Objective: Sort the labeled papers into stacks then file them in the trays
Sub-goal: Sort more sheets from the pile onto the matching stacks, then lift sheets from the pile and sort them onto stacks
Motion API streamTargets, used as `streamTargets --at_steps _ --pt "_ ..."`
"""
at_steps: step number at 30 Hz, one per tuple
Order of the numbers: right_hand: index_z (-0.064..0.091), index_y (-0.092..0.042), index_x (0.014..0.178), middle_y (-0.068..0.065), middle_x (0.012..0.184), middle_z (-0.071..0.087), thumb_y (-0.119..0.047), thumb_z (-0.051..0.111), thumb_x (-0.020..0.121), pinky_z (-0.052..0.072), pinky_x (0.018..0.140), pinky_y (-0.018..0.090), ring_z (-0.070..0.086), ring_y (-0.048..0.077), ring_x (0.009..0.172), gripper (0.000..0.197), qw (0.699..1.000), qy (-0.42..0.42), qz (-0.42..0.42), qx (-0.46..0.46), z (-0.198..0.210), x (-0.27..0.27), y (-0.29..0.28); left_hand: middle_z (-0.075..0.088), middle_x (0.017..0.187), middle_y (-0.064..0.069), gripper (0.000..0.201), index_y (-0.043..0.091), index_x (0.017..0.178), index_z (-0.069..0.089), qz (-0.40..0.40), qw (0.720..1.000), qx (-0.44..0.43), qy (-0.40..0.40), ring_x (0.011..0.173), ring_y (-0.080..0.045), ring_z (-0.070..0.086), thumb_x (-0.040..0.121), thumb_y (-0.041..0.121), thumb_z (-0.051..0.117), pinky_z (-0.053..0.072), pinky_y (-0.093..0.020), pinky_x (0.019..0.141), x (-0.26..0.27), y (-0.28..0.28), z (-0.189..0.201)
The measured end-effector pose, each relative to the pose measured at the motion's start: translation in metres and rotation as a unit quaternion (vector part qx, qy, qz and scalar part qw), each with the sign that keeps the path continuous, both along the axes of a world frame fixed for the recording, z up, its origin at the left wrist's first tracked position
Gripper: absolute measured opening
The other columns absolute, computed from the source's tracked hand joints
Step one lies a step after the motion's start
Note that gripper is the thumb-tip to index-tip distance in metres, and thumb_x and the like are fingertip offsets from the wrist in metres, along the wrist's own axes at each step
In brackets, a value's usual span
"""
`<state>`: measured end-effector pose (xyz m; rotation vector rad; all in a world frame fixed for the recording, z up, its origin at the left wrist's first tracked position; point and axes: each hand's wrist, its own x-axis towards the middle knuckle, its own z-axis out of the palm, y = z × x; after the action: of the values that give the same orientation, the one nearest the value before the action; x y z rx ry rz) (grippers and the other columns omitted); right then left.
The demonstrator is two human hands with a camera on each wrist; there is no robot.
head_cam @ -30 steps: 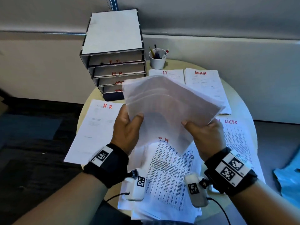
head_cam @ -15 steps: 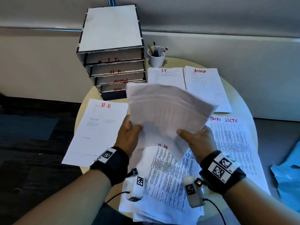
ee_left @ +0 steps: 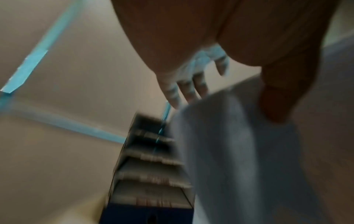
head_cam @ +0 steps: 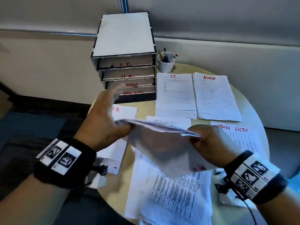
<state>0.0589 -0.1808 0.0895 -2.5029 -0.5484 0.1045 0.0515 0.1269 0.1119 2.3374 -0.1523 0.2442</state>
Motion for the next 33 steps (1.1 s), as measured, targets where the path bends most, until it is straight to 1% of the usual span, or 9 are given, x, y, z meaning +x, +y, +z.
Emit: streamTargets --at_steps 2,6,10,14,17,22,25,28,33 --pt "0.064 -0.025 0.077 -0.007 0.068 0.061 -0.010 0.051 0.072 0.048 0.061 0.025 0.057 0.013 0.066 0.020 0.997 -0.013 0.061 -0.055 0.007 0.004 0.010 0.059 0.119 0.024 0.073 0.043 0.128 0.052 -0.089 0.991 0.088 0.053 0.109 0.006 0.056 0.065 0.018 0.078 0.046 -0.015 0.093 -0.011 0.003 0.017" --pt "0.062 -0.026 0.082 -0.005 0.075 0.063 -0.017 0.046 0.074 0.053 0.063 0.035 0.062 0.021 0.075 0.021 0.987 -0.019 0.102 -0.123 0.015 0.007 0.036 0.071 0.084 0.012 0.015 0.027 0.088 0.071 -0.156 0.979 0.068 0.114 0.078 -0.008 0.067 0.076 0.020 0.067 0.054 -0.037 0.069 -0.033 0.013 0.004" --pt "0.066 -0.028 0.088 -0.007 0.083 0.067 -0.022 0.044 0.073 0.053 0.069 0.033 0.064 0.018 0.082 0.027 0.982 -0.006 0.128 -0.140 0.019 0.010 0.059 0.071 0.078 0.002 0.010 0.016 0.082 0.074 -0.096 0.990 -0.029 0.095 0.076 -0.021 0.068 0.083 0.022 0.066 0.055 -0.040 0.065 -0.058 0.033 -0.026" --pt "0.069 -0.029 0.094 -0.007 0.093 0.071 -0.023 0.057 0.078 0.054 0.079 0.033 0.066 0.019 0.089 0.021 0.989 -0.023 0.104 -0.102 0.013 0.016 0.078 0.077 0.092 0.005 0.022 0.017 0.092 0.079 0.056 0.974 -0.178 0.131 0.080 -0.007 0.069 0.074 0.029 0.079 0.056 -0.032 0.073 -0.072 0.046 -0.052" --pt "0.067 -0.024 0.119 -0.002 0.118 0.067 -0.017 0.078 0.075 0.049 0.094 0.028 0.064 0.017 0.103 0.046 0.995 -0.097 0.034 0.008 0.006 0.025 0.081 0.074 0.081 -0.004 0.014 0.001 0.083 0.074 0.182 0.910 -0.334 0.166 0.069 -0.014 0.066 0.075 -0.009 0.079 0.055 -0.031 0.065 -0.080 0.065 -0.068" --pt "0.060 -0.023 0.128 0.002 0.134 0.054 -0.020 0.076 0.080 0.026 0.095 0.001 0.051 0.014 0.118 0.050 0.980 -0.098 -0.146 0.091 -0.009 0.029 0.051 0.072 0.113 -0.021 0.034 -0.002 0.117 0.065 0.299 0.784 -0.508 0.195 0.096 -0.038 0.070 0.083 -0.003 0.066 0.058 -0.048 0.082 -0.098 0.107 -0.120" --pt "0.060 -0.026 0.126 0.001 0.128 0.059 -0.021 0.075 0.082 0.039 0.092 0.021 0.057 0.020 0.109 0.047 0.976 0.001 -0.212 0.057 -0.040 0.014 0.029 0.069 0.117 -0.022 0.033 -0.001 0.123 0.062 0.388 0.698 -0.562 0.217 0.097 -0.038 0.068 0.090 0.004 0.063 0.056 -0.046 0.080 -0.104 0.116 -0.160" --pt "0.061 -0.033 0.122 -0.003 0.122 0.065 -0.031 0.075 0.081 0.047 0.093 0.034 0.062 0.018 0.107 0.043 0.972 0.155 -0.175 0.006 -0.086 -0.009 0.012 0.075 0.104 -0.016 0.027 0.002 0.115 0.066 0.455 0.660 -0.545 0.244 0.087 -0.033 0.073 0.091 0.014 0.068 0.060 -0.040 0.067 -0.101 0.112 -0.189" --pt "0.049 -0.035 0.137 -0.010 0.137 0.052 -0.044 0.070 0.084 0.036 0.101 0.021 0.053 0.010 0.123 0.058 0.952 0.255 -0.034 -0.166 -0.130 -0.040 0.007 0.061 0.066 -0.015 0.033 0.003 0.099 0.062 0.502 0.615 -0.530 0.298 0.070 -0.032 0.060 0.085 0.028 0.077 0.050 -0.041 0.063 -0.074 0.099 -0.209"
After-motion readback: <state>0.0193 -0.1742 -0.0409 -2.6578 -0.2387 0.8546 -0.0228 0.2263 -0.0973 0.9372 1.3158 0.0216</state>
